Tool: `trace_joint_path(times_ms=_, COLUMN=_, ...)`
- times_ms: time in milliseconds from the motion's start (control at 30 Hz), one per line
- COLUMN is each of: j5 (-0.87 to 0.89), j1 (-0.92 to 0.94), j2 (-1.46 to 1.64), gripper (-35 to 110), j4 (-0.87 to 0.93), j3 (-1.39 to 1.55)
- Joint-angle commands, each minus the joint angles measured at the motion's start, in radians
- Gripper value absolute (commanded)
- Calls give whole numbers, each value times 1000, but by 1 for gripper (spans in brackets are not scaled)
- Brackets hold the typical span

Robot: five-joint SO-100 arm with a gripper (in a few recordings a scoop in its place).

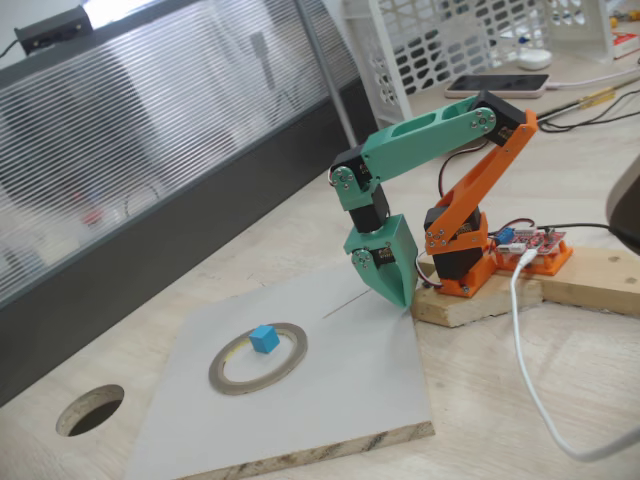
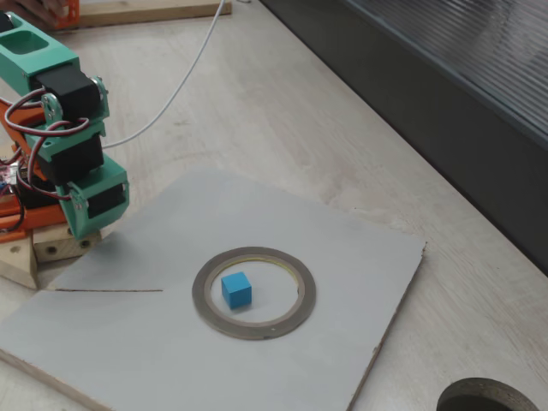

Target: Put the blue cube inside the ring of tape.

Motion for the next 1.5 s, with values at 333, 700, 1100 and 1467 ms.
trace_joint_path(times_ms=333, j5=6, j1=17, j2=78, gripper=-1, j4=14, j3=6)
trace_joint_path(times_ms=700, j5=6, j1=17, j2=80, gripper=-1, j4=23, j3=-5)
trace_joint_path(times_ms=1100, j5=8, j1=17, j2=80, gripper=-1, j4=28, j3=-133)
trace_joint_path(times_ms=1467, j5=8, j1=17, j2=80, gripper=-1, j4=152, j3=-141)
